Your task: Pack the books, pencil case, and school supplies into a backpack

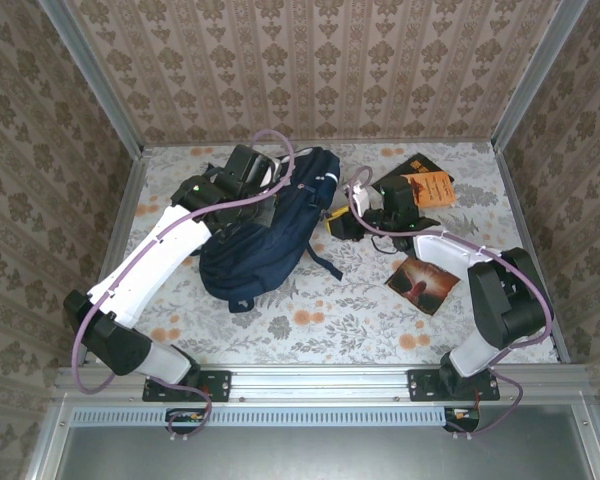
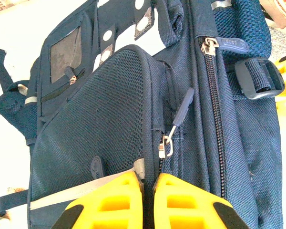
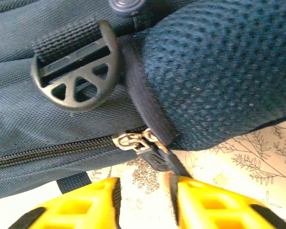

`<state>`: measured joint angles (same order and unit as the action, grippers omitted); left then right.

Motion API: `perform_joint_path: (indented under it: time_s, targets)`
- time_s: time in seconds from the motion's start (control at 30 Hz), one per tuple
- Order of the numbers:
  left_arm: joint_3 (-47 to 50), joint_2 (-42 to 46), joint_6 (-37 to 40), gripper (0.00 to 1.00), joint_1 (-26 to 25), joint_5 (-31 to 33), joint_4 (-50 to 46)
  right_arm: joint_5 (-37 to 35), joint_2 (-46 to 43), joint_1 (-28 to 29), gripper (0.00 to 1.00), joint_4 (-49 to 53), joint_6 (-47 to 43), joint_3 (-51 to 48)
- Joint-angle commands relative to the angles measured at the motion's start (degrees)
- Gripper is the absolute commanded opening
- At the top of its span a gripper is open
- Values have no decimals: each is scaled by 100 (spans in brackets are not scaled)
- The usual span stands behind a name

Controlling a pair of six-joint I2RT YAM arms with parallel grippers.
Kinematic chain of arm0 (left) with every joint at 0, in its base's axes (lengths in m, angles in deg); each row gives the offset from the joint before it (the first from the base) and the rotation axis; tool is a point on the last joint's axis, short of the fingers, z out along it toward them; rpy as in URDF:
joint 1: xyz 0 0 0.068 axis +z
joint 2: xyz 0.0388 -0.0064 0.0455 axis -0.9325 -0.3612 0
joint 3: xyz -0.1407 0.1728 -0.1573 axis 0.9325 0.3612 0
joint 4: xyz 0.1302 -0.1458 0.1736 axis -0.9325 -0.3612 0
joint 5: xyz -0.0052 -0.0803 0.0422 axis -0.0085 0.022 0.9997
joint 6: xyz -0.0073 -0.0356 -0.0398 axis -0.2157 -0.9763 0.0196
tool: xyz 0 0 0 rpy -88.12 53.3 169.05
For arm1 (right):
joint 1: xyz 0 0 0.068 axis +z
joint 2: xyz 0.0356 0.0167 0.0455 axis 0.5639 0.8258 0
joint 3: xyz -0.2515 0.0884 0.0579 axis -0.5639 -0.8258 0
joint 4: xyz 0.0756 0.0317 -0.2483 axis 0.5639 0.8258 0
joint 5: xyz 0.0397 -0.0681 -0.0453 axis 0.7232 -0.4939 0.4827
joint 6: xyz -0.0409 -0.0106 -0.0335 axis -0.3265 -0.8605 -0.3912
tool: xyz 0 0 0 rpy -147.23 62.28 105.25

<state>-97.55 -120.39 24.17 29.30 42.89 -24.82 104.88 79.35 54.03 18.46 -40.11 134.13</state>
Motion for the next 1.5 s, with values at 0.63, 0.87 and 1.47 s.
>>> perform_joint_path:
  time_s: [0.63,0.87,1.47]
  targets:
    - [-26,324,-142,0,68,-123,609,-30,598,200,28,-955,167,248]
    - [32,299,-172,0,103,-147,658,145,419,209,12,-973,168,104]
    - [392,22,-786,0,225,-349,1487,-619,-719,626,0,-82,-153,-685]
